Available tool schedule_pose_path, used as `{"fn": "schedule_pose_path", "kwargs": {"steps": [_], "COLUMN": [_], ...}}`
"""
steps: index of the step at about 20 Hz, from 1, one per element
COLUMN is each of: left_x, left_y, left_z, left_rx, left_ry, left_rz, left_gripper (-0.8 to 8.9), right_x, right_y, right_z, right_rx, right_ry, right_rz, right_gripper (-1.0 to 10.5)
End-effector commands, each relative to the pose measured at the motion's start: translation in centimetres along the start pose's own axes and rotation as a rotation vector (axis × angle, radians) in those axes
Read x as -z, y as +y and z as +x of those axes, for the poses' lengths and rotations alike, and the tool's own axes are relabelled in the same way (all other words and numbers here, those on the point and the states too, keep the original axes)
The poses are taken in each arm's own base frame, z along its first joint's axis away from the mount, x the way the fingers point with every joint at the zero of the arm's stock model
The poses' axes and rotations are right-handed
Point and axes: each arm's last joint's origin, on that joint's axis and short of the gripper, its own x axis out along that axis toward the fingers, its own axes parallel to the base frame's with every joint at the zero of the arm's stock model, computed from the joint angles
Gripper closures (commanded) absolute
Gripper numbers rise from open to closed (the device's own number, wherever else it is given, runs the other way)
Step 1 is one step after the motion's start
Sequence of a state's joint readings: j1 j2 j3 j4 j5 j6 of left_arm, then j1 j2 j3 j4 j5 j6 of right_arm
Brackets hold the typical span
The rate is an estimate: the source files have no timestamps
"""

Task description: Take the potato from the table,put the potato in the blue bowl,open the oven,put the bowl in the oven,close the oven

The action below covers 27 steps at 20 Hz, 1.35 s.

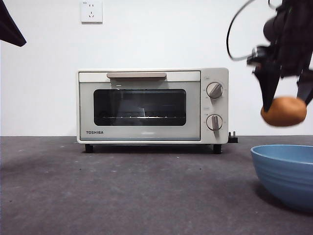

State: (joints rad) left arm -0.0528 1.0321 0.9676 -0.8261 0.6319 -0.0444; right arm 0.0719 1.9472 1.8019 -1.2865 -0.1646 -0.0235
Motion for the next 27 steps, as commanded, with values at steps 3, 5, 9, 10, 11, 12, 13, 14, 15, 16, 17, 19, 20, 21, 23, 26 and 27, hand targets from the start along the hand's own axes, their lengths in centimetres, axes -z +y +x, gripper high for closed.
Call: {"fn": "schedule_pose_path", "kwargs": {"steps": [3,5,9,10,11,12,13,14,15,16,17,19,20,21,23,26,27], "left_x": [0.0,0.0,0.0,0.0,0.0,0.0,0.0,0.0,0.0,0.0,0.0,0.0,0.0,0.0,0.0,0.0,0.0], "left_y": [0.0,0.0,0.0,0.0,0.0,0.0,0.0,0.0,0.0,0.0,0.0,0.0,0.0,0.0,0.0,0.0,0.0], "left_z": [0.1,0.1,0.1,0.1,0.1,0.1,0.1,0.1,0.1,0.1,0.1,0.1,0.1,0.1,0.1,0.1,0.1], "left_rx": [0.004,0.004,0.004,0.002,-0.003,-0.003,-0.003,-0.003,-0.003,-0.003,-0.003,-0.003,-0.003,-0.003,-0.003,-0.003,-0.003], "left_ry": [0.000,0.000,-0.001,-0.001,0.000,0.000,0.000,0.000,0.000,0.000,0.000,0.000,0.000,0.000,0.000,0.000,0.000], "left_rz": [0.017,0.018,0.024,0.024,0.024,0.024,0.028,0.033,0.039,0.043,0.043,0.043,0.042,0.042,0.042,0.043,0.043], "left_gripper": [8.18,8.18,8.18,8.18,8.18,8.18,8.18,8.18,8.18,8.18,8.18,8.18,8.18,8.18,8.18,8.18,8.18], "right_x": [2.5,4.2,9.4,11.0,12.7,14.3,15.9,17.4,18.8,20.0,21.1,22.6,23.0,23.3,23.4,22.9,22.7], "right_y": [0.8,1.3,2.1,2.3,2.5,2.6,2.8,2.8,2.9,2.9,3.0,3.0,2.9,2.8,2.5,2.0,1.9], "right_z": [-4.5,-7.0,-11.2,-11.7,-12.1,-12.2,-12.2,-12.0,-11.7,-11.3,-10.8,-9.6,-9.0,-8.1,-6.4,-3.8,-3.0], "right_rx": [0.012,0.015,0.004,-0.019,-0.048,-0.077,-0.103,-0.130,-0.157,-0.187,-0.230,-0.289,-0.291,-0.292,-0.300,-0.296,-0.289], "right_ry": [-0.039,-0.105,-0.221,-0.239,-0.254,-0.263,-0.271,-0.275,-0.277,-0.276,-0.271,-0.249,-0.236,-0.224,-0.221,-0.246,-0.264], "right_rz": [-0.017,-0.028,-0.042,-0.050,-0.063,-0.080,-0.102,-0.110,-0.121,-0.126,-0.135,-0.135,-0.131,-0.127,-0.126,-0.084,-0.066], "right_gripper": [9.5,9.5,9.5,9.5,9.5,9.5,9.5,9.5,9.5,9.5,9.5,9.4,9.4,9.4,9.5,9.5,9.5]}}
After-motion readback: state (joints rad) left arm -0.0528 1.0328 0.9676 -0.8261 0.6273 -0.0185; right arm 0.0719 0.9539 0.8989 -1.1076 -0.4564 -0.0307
